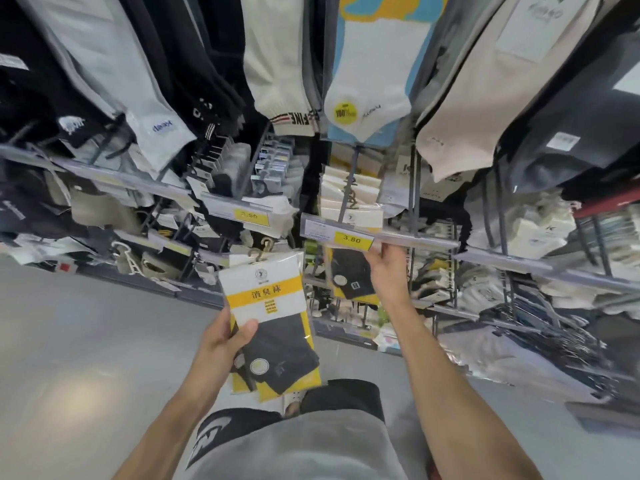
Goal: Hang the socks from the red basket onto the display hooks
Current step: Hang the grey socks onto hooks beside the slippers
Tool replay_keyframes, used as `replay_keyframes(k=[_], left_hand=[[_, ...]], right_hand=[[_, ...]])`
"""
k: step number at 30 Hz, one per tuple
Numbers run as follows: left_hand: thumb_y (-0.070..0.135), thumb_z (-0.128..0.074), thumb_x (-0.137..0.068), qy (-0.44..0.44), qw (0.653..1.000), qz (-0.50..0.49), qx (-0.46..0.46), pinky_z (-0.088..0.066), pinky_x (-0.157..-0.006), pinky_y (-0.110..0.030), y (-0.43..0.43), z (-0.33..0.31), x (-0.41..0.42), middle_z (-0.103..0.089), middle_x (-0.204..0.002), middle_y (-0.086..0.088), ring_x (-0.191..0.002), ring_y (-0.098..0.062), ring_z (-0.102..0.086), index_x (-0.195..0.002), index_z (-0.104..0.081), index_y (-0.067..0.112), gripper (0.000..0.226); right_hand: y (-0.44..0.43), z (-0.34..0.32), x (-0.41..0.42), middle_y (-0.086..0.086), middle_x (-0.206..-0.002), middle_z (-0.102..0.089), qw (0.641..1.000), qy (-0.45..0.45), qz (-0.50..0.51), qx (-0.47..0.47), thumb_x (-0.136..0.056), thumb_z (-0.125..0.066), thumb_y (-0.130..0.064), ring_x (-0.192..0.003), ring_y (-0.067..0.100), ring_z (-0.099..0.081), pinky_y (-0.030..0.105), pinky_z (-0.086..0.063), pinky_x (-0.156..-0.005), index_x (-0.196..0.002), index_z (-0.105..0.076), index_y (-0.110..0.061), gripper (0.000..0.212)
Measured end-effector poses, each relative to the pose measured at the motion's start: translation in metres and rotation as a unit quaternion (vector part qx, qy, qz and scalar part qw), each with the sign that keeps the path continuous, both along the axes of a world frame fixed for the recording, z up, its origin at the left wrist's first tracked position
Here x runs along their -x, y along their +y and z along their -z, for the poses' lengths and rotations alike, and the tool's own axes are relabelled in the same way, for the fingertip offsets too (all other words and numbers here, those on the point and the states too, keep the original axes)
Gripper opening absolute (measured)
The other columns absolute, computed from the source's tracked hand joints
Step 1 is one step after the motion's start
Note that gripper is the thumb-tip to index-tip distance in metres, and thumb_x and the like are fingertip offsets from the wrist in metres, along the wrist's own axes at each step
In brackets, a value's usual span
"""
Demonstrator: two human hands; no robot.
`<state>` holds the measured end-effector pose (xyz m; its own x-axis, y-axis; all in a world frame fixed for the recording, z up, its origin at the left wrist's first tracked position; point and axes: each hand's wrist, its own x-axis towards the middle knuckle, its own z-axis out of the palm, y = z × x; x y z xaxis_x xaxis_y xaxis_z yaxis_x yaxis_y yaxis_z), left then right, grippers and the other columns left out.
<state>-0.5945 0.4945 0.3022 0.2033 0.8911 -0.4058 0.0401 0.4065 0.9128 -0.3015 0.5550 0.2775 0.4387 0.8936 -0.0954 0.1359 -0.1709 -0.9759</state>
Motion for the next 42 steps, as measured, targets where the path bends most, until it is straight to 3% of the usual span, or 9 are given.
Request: replay_keyframes(k=[4, 7, 12, 17, 22, 30, 35, 38, 42], left_hand=[[0.031, -0.063, -0.089, -0.002, 1.000, 0.013, 0.003, -0.058, -0.081, -0.021, 0.003, -0.006, 0.001, -0.074, -0.122, 0.003, -0.110, -0.018, -0.071, -0.115, -0.069, 0.035, 0.027], [0.032, -0.064, -0.089, -0.004, 1.000, 0.019, 0.013, -0.060, -0.081, -0.025, 0.005, -0.008, 0.000, -0.074, -0.122, 0.003, -0.110, -0.019, -0.071, -0.115, -0.069, 0.034, 0.027], [0.029, -0.065, -0.090, -0.009, 0.999, 0.046, 0.019, -0.059, -0.089, -0.031, 0.005, -0.014, -0.011, -0.073, -0.122, 0.005, -0.112, -0.017, -0.070, -0.114, -0.070, 0.037, 0.026], [0.017, -0.060, -0.099, 0.005, 0.997, 0.074, 0.021, -0.047, -0.106, -0.046, 0.004, -0.010, -0.021, -0.071, -0.125, 0.007, -0.119, -0.015, -0.065, -0.123, -0.065, 0.032, 0.029], [0.026, -0.059, -0.099, 0.007, 0.994, 0.103, 0.021, -0.053, -0.098, -0.032, 0.004, -0.009, -0.031, -0.070, -0.125, 0.015, -0.119, -0.008, -0.065, -0.120, -0.065, 0.047, 0.031], [0.032, -0.064, -0.091, 0.010, 0.995, 0.103, -0.002, -0.055, -0.076, -0.016, 0.003, -0.008, -0.056, -0.077, -0.103, 0.016, -0.096, -0.004, -0.071, -0.108, -0.071, 0.035, 0.019], [0.016, -0.057, -0.101, 0.068, 0.992, 0.102, -0.015, -0.044, -0.084, -0.003, 0.011, -0.002, -0.060, -0.070, -0.116, 0.009, -0.102, 0.010, -0.063, -0.116, -0.062, 0.025, 0.019], [0.024, -0.061, -0.098, 0.086, 0.988, 0.125, -0.005, -0.045, -0.098, -0.022, 0.014, -0.002, -0.052, -0.071, -0.117, 0.008, -0.113, -0.001, -0.063, -0.116, -0.063, 0.028, 0.018], [0.021, -0.054, -0.101, 0.097, 0.985, 0.145, -0.006, -0.047, -0.097, -0.029, 0.011, 0.001, -0.041, -0.076, -0.103, 0.013, -0.103, -0.001, -0.068, -0.105, -0.068, 0.027, 0.016]], right_hand=[[0.011, 0.009, 0.001, -0.023, -0.109, -0.068, 0.999, -0.018, -0.027, -0.022, -0.097, -0.054, 0.005, -0.107, -0.006, -0.061, 0.021, -0.051, -0.095, -0.124, -0.056, -0.002, 0.028], [0.019, 0.004, 0.002, -0.014, -0.108, -0.070, 0.997, 0.051, -0.040, -0.038, -0.099, -0.047, 0.004, -0.105, 0.004, -0.065, 0.024, -0.050, -0.096, -0.126, -0.050, -0.006, 0.029], [0.035, -0.015, 0.000, 0.003, -0.071, -0.060, 0.993, 0.120, 0.018, 0.004, -0.104, -0.037, -0.005, -0.067, 0.017, -0.060, 0.029, -0.049, -0.061, -0.107, -0.043, -0.015, 0.012], [0.000, -0.022, 0.010, 0.004, -0.128, -0.059, 0.987, -0.105, 0.000, 0.122, -0.103, -0.049, -0.021, -0.116, 0.019, -0.056, 0.032, -0.045, -0.098, -0.136, -0.047, -0.012, 0.034], [-0.087, -0.041, 0.048, -0.010, -0.142, -0.053, 0.981, 0.174, -0.039, 0.080, -0.082, -0.050, -0.075, -0.127, 0.008, -0.054, 0.035, -0.050, -0.102, -0.143, -0.045, -0.027, 0.077], [-0.116, -0.021, 0.074, -0.003, -0.117, -0.072, 0.968, 0.252, -0.005, 0.006, -0.093, -0.057, 0.007, -0.111, 0.011, -0.066, 0.021, -0.053, -0.086, -0.129, -0.049, -0.007, 0.040], [-0.089, -0.005, 0.040, -0.004, -0.111, -0.069, 0.985, 0.151, 0.070, 0.050, -0.095, -0.053, 0.008, -0.102, 0.006, -0.066, 0.022, -0.049, -0.089, -0.116, -0.052, -0.024, 0.038], [-0.059, -0.002, 0.021, -0.005, -0.114, -0.067, 0.992, 0.095, 0.057, 0.064, -0.098, -0.052, 0.002, -0.102, -0.006, -0.064, 0.008, -0.049, -0.081, -0.123, -0.050, -0.023, 0.036], [-0.032, -0.001, 0.009, -0.002, -0.129, -0.061, 0.995, 0.000, 0.019, 0.098, -0.102, -0.051, -0.010, -0.124, 0.008, -0.054, 0.025, -0.043, -0.108, -0.143, -0.041, -0.013, 0.043]])
